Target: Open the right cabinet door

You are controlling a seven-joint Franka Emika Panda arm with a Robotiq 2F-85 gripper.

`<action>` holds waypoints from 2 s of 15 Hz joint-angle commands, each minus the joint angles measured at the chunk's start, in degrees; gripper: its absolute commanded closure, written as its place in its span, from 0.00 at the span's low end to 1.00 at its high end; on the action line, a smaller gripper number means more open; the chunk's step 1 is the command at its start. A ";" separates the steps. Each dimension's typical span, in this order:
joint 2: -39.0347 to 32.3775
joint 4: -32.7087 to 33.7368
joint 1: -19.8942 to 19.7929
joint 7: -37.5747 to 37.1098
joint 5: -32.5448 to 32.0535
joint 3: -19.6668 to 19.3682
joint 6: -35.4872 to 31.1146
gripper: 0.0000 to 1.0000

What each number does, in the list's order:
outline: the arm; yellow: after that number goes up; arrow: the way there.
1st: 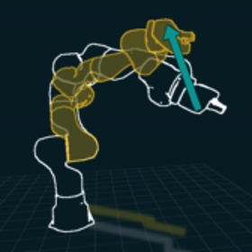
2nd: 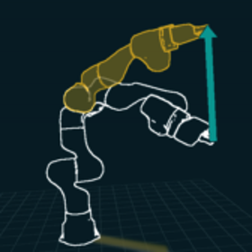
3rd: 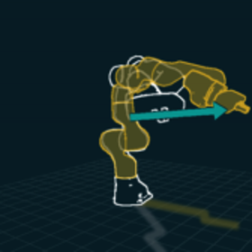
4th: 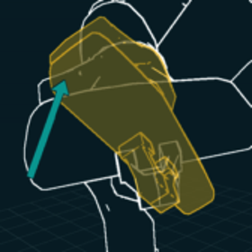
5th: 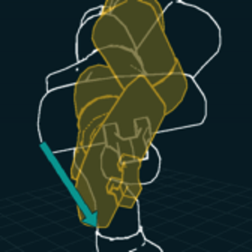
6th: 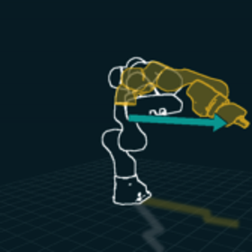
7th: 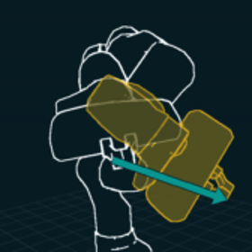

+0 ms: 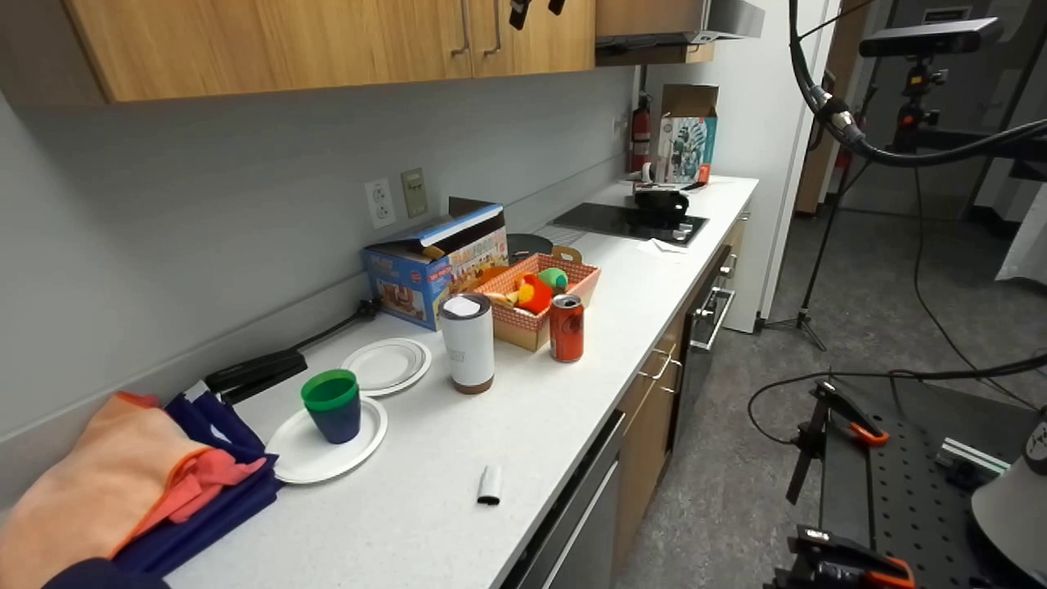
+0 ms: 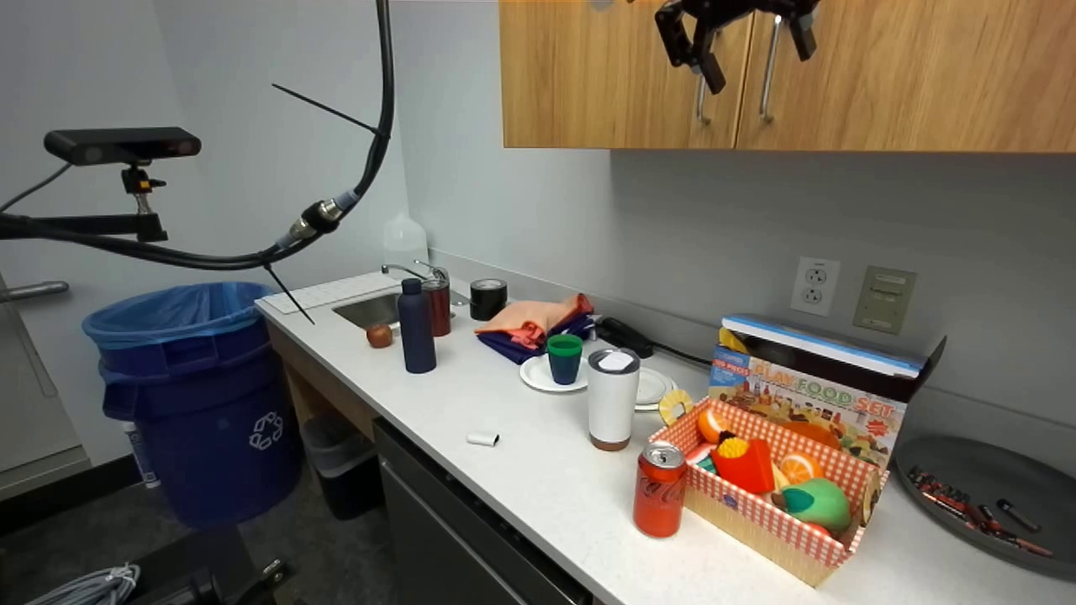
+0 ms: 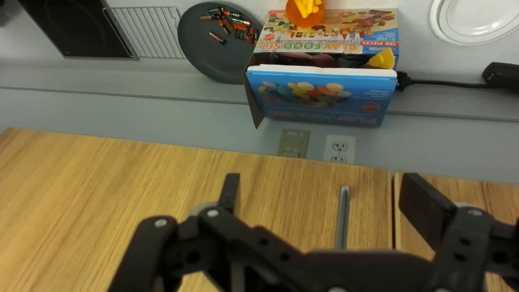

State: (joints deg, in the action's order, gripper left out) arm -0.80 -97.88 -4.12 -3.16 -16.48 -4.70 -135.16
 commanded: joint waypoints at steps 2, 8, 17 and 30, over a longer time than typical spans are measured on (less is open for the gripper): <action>-3.10 2.56 -0.17 0.73 2.26 -0.03 -4.22 0.00; -6.82 5.84 -0.17 -0.89 -0.91 -0.89 -8.82 0.00; -9.65 9.35 0.87 -10.35 -13.65 -3.56 -13.72 0.00; -5.18 7.39 5.32 -37.24 -37.71 -2.52 10.63 0.00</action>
State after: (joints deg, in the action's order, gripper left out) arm -8.65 -88.45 1.21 -36.93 -50.07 -6.57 -131.84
